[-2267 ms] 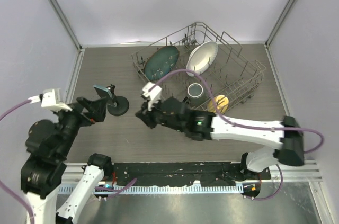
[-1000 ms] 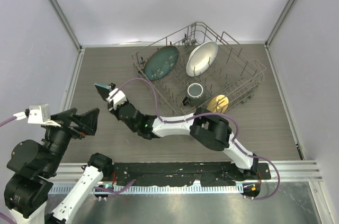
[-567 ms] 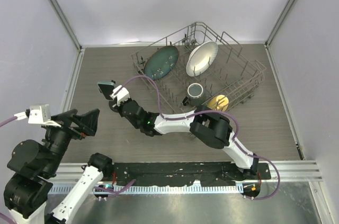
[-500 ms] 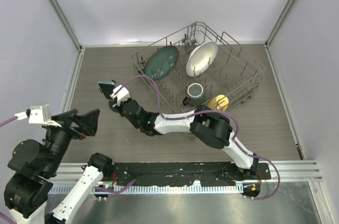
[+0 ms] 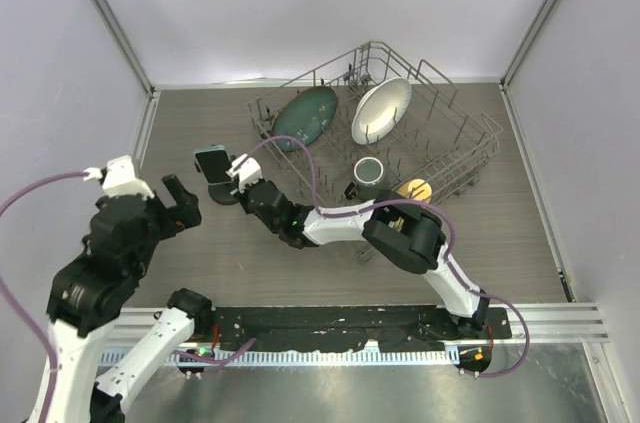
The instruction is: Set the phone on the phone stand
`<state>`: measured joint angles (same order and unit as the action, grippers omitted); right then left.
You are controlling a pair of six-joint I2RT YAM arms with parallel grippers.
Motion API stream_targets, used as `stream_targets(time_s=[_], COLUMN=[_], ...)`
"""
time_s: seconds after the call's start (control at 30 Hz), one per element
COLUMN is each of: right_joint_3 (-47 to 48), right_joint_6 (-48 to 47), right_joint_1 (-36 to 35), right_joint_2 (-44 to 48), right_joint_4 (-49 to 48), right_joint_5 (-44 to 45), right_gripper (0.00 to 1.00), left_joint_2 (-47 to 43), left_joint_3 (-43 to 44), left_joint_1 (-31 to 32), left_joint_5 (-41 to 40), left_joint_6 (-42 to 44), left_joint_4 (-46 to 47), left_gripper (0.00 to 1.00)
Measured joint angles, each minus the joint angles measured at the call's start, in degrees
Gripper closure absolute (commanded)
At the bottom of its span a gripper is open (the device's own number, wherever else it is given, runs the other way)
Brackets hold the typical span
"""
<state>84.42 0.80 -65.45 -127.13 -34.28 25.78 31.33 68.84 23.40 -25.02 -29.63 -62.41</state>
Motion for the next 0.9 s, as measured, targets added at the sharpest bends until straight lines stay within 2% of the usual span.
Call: stream_targets(time_s=[0.17, 0.3, 0.6, 0.9], right_joint_3=[-13.7, -23.1, -26.4, -26.8], right_joint_6=[1.1, 1.4, 1.6, 0.0], right_joint_1=[0.3, -0.4, -0.5, -3.6], right_joint_2=[7.5, 14.9, 17.1, 17.1], right_joint_4=[-4.1, -10.3, -17.8, -18.5], right_joint_5=[-5.7, -9.2, -13.5, -16.5], right_gripper=[0.96, 0.96, 0.96, 0.96], left_joint_2=[8.6, 12.2, 21.4, 31.8], left_joint_3=[-0.1, -0.4, -0.7, -0.3], left_joint_1=[0.0, 0.0, 0.1, -0.3], left_joint_5=[-1.4, -1.4, -0.4, 0.7], left_joint_6=[2.1, 4.9, 10.7, 13.9], left_joint_4=[-1.3, 1.0, 9.0, 15.4], left_gripper=[0.0, 0.0, 0.0, 0.0])
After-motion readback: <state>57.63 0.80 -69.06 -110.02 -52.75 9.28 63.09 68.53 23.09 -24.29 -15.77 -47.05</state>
